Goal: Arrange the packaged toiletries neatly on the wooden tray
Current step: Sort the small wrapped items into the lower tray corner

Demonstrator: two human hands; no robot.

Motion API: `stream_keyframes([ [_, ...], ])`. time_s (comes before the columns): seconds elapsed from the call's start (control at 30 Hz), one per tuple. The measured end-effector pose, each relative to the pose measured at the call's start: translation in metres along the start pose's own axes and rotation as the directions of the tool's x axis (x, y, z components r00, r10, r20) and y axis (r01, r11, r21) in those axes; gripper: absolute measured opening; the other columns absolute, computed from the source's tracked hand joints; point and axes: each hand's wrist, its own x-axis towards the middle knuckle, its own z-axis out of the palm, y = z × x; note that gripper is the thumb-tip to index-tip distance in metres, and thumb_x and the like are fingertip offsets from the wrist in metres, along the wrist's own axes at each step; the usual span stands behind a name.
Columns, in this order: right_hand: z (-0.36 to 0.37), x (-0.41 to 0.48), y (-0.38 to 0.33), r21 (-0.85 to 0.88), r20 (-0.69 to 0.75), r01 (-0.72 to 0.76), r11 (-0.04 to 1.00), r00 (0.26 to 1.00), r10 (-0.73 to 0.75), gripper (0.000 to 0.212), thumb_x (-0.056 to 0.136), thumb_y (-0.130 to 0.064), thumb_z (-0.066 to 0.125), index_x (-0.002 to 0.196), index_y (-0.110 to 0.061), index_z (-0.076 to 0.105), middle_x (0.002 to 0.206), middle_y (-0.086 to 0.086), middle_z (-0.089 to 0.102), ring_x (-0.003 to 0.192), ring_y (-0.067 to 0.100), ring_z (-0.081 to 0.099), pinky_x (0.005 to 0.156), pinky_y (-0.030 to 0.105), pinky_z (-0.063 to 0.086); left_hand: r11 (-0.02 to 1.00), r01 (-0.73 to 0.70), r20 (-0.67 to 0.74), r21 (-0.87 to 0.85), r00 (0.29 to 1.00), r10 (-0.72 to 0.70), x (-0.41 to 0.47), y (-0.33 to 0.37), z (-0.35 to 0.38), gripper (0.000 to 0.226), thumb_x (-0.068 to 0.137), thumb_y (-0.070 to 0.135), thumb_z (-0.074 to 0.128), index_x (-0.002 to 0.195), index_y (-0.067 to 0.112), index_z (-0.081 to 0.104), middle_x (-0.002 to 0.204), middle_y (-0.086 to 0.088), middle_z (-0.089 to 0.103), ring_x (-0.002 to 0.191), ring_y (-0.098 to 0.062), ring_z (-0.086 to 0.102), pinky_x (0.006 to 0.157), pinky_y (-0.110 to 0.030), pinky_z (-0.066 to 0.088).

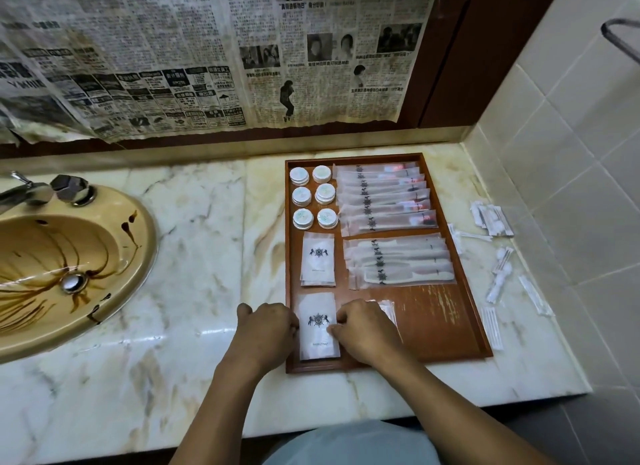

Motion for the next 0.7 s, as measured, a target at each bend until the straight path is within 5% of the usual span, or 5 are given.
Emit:
stream_keyframes([
  [0.17, 0.000, -0.001, -0.002, 0.026, 0.000, -0.024, 0.999, 1.000, 0.024, 0.037, 0.083, -0.039, 0.069, 0.067, -0.006, 0.061, 0.068, 0.006, 0.064, 0.070, 0.026, 0.063, 0.062, 0.035, 0.052, 1.000, 0.001, 0.019, -0.013, 1.000, -0.001, 0.001, -0.001, -0.001, 0.031, 0.095, 0.015, 0.041, 0.093, 0.024, 0.070, 0.088, 0.006, 0.058, 0.089, -0.018, 0.055, 0.083, -0.038, 0.021],
  [0.33, -0.015, 0.000, -0.004, 0.095, -0.083, -0.050, 0.994, 0.995, 0.058, 0.028, 0.090, -0.041, 0.065, 0.085, -0.016, 0.076, 0.082, -0.003, 0.073, 0.073, 0.017, 0.068, 0.071, 0.030, 0.057, 0.996, 0.009, -0.018, -0.092, 1.000, -0.011, -0.001, -0.008, -0.015, 0.035, 0.101, 0.020, 0.043, 0.114, 0.033, 0.072, 0.112, 0.009, 0.067, 0.114, -0.013, 0.060, 0.090, -0.037, 0.023],
  [0.5, -0.048, 0.031, -0.017, 0.116, -0.213, -0.015, 0.993, 0.976, 0.040, 0.023, 0.094, -0.029, 0.058, 0.086, -0.020, 0.078, 0.086, -0.004, 0.076, 0.062, 0.014, 0.068, 0.064, 0.035, 0.061, 0.957, 0.057, -0.153, -0.286, 0.983, -0.104, 0.030, -0.019, -0.044, 0.034, 0.104, 0.026, 0.046, 0.130, 0.035, 0.065, 0.121, 0.004, 0.068, 0.125, -0.021, 0.058, 0.101, -0.042, 0.030],
  [0.7, -0.054, 0.084, -0.032, -0.025, -0.124, -0.039, 0.999, 0.992, 0.036, 0.031, 0.086, -0.047, 0.067, 0.077, -0.017, 0.065, 0.090, 0.010, 0.073, 0.086, 0.031, 0.068, 0.078, 0.038, 0.057, 0.971, 0.019, -0.118, -0.238, 0.992, -0.048, 0.084, -0.010, -0.059, 0.029, 0.101, 0.032, 0.047, 0.109, 0.028, 0.075, 0.108, 0.006, 0.072, 0.112, -0.022, 0.060, 0.095, -0.044, 0.028],
])
